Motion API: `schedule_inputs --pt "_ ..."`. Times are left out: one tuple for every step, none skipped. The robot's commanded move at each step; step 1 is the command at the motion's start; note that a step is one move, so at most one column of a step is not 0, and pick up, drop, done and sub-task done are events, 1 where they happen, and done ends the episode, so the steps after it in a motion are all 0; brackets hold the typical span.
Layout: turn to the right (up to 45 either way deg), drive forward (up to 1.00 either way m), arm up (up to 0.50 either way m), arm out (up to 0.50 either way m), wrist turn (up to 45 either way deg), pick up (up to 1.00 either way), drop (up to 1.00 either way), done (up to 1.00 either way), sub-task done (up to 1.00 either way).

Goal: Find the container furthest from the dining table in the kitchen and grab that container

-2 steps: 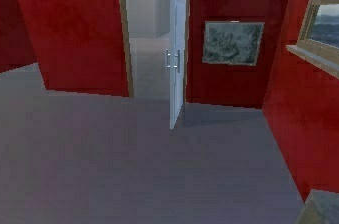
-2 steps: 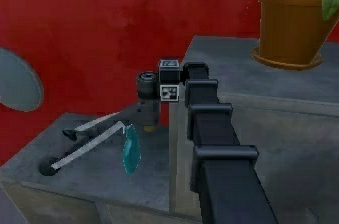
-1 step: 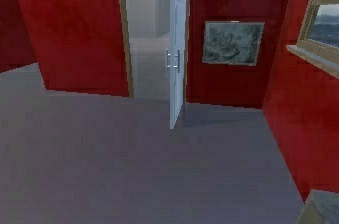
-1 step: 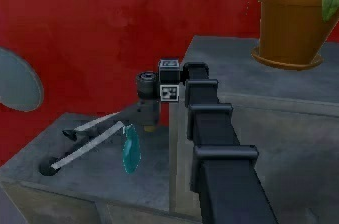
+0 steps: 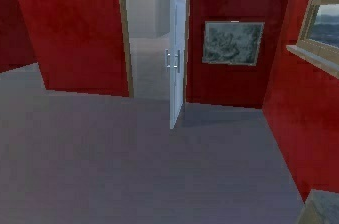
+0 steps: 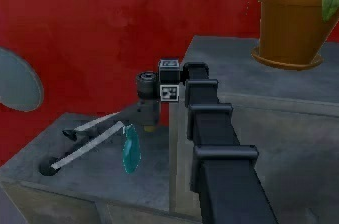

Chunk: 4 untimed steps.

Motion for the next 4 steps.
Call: schedule_inputs --pt "0.0 0.00 0.00 0.00 0.0 1.00 0.00 0.00 0.00" --pt "0.0 0.00 0.00 0.00 45.0 0.00 0.00 0.00 0.00" --pt "0.0 0.00 0.00 0.00 -39.0 0.00 0.00 0.00 0.00" --pt "0.0 0.00 0.00 -0.22 0.0 0.00 0.00 0.00 0.00"
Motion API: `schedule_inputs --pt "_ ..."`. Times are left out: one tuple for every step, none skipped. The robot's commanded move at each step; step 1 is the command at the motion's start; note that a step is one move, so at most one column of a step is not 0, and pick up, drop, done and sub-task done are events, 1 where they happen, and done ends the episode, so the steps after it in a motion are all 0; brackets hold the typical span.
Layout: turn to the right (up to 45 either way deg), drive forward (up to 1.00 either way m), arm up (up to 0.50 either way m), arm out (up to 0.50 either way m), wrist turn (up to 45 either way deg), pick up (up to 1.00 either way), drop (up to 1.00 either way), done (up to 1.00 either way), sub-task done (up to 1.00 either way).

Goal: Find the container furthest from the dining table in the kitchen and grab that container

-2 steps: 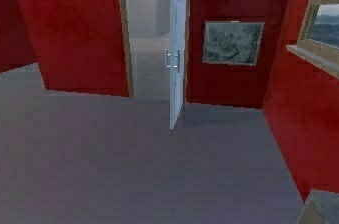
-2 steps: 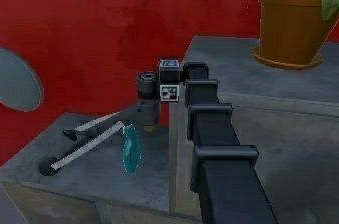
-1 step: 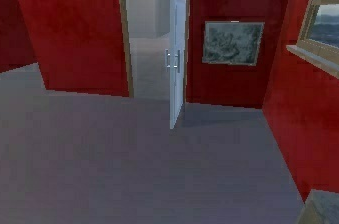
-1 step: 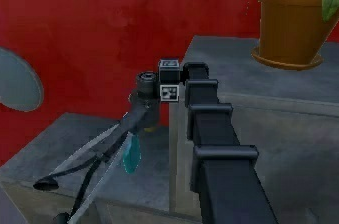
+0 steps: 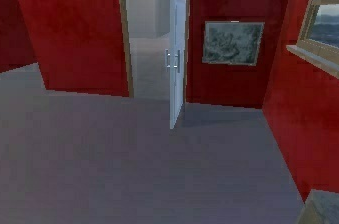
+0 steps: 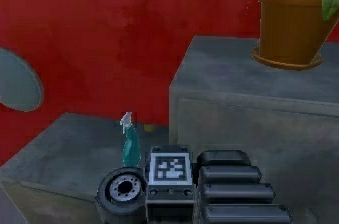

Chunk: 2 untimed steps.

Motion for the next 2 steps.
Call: schedule_inputs --pt "45.0 0.00 0.00 0.00 0.0 0.00 0.00 0.00 0.00" --pt "45.0 0.00 0.00 0.00 0.0 0.00 0.00 0.00 0.00"
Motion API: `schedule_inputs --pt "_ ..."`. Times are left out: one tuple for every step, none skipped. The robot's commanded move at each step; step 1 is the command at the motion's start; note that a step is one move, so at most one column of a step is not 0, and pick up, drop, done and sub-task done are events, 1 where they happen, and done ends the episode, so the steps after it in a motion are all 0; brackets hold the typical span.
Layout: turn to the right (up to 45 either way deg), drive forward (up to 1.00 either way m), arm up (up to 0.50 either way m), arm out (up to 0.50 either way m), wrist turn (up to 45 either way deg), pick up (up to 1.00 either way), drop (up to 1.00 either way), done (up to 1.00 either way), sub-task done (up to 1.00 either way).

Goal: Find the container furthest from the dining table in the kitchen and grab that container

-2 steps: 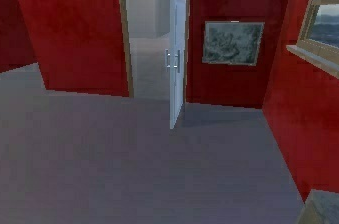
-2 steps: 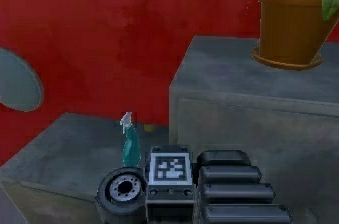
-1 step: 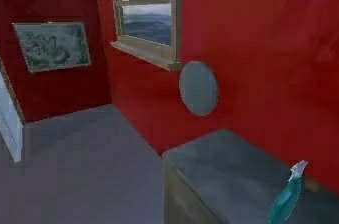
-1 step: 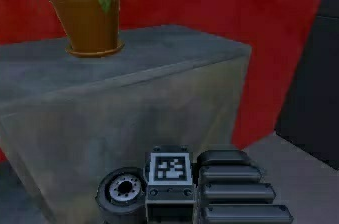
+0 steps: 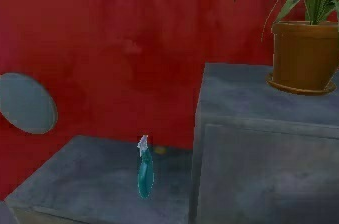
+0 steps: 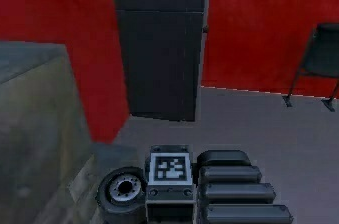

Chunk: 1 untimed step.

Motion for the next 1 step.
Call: schedule_inputs --pt "9.0 0.00 0.00 0.00 0.0 0.00 0.00 0.00 0.00"
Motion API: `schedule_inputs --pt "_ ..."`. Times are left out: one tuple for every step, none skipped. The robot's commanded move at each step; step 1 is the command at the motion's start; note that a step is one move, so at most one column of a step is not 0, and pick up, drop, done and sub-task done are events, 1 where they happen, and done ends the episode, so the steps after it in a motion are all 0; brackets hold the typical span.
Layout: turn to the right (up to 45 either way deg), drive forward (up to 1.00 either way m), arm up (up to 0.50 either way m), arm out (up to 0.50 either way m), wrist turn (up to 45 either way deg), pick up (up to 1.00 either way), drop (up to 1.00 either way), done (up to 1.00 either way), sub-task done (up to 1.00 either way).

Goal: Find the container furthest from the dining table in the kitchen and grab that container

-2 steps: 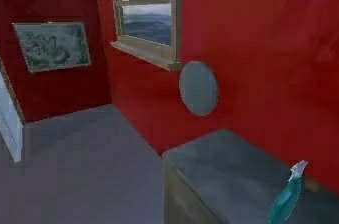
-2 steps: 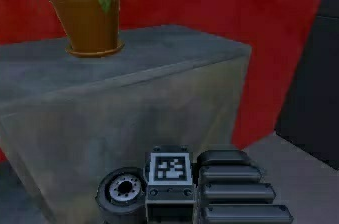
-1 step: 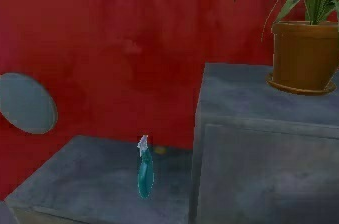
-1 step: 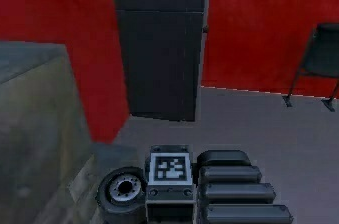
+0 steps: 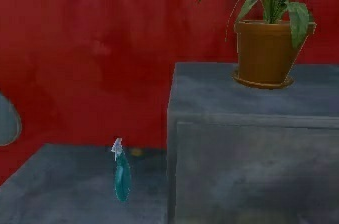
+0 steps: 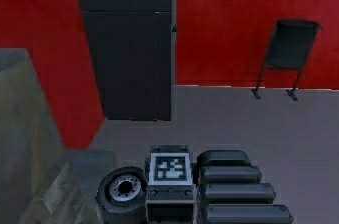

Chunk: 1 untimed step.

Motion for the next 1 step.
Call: schedule_inputs --pt "3.0 0.00 0.00 0.00 0.0 0.00 0.00 0.00 0.00"
